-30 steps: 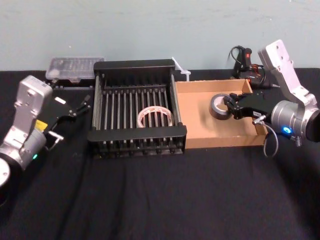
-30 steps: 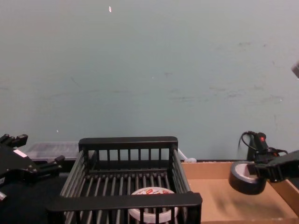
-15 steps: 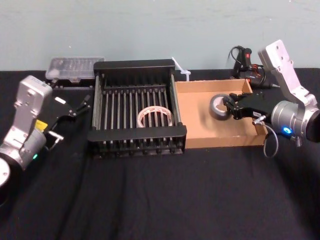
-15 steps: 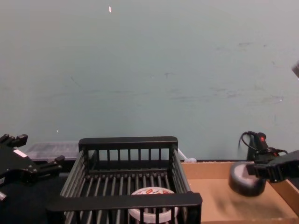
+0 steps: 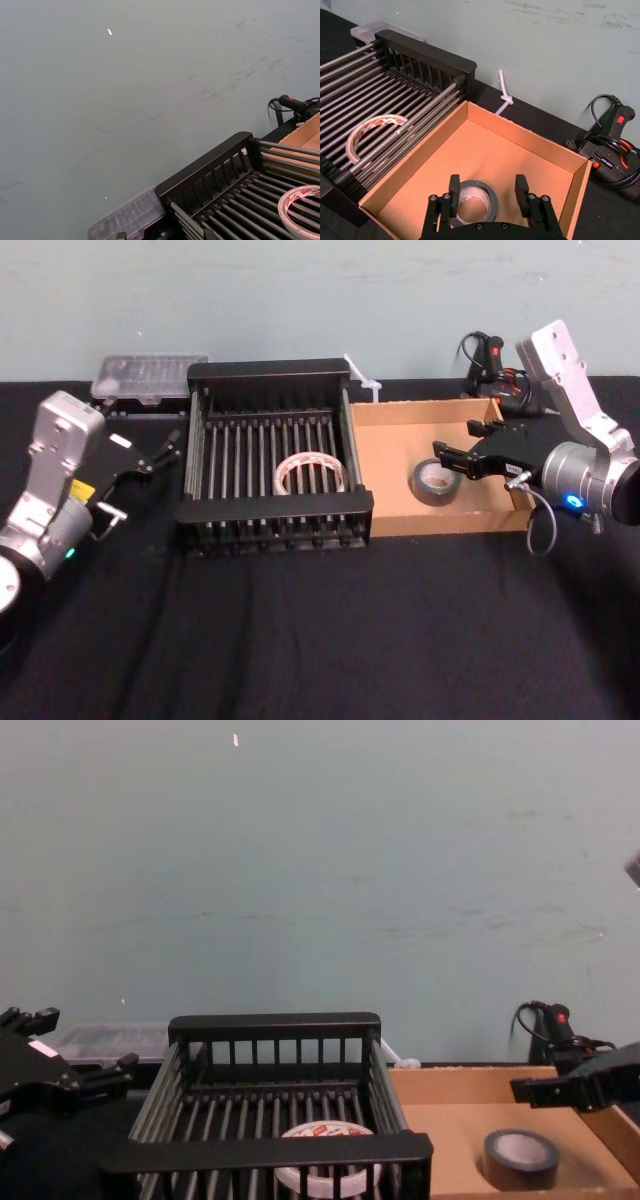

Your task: Pick up the white tape and place it into the black box , Pick up the silver tape and place it into the brown box.

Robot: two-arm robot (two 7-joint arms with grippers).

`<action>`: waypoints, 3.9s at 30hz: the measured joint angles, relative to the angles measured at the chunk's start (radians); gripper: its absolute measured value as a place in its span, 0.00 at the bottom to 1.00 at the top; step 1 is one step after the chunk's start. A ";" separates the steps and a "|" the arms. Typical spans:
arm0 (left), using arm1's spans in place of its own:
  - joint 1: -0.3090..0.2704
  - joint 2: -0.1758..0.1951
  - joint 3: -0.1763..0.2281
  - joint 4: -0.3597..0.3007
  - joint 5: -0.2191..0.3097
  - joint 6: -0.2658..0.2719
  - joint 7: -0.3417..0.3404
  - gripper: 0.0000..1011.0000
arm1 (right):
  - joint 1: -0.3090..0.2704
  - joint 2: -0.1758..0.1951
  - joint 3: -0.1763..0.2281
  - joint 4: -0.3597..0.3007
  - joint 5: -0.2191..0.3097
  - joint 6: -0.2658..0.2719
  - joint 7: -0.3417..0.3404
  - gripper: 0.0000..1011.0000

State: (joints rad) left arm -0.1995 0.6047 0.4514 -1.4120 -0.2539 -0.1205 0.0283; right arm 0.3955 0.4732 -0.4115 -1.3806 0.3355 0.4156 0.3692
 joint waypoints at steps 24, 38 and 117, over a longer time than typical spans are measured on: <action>0.000 0.000 0.000 0.000 0.000 0.000 0.000 0.99 | -0.023 0.000 0.025 -0.023 -0.006 -0.024 -0.006 0.99; 0.000 0.000 0.000 0.000 0.000 0.000 0.000 0.99 | -0.249 0.001 0.125 -0.231 -0.131 -0.202 -0.224 0.99; 0.000 0.000 0.000 0.000 0.000 0.000 0.000 0.99 | -0.400 -0.042 0.152 -0.255 -0.314 -0.374 -0.386 0.99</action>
State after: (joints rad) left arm -0.1995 0.6047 0.4514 -1.4120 -0.2539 -0.1205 0.0283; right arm -0.0048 0.4317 -0.2593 -1.6356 0.0220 0.0416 -0.0163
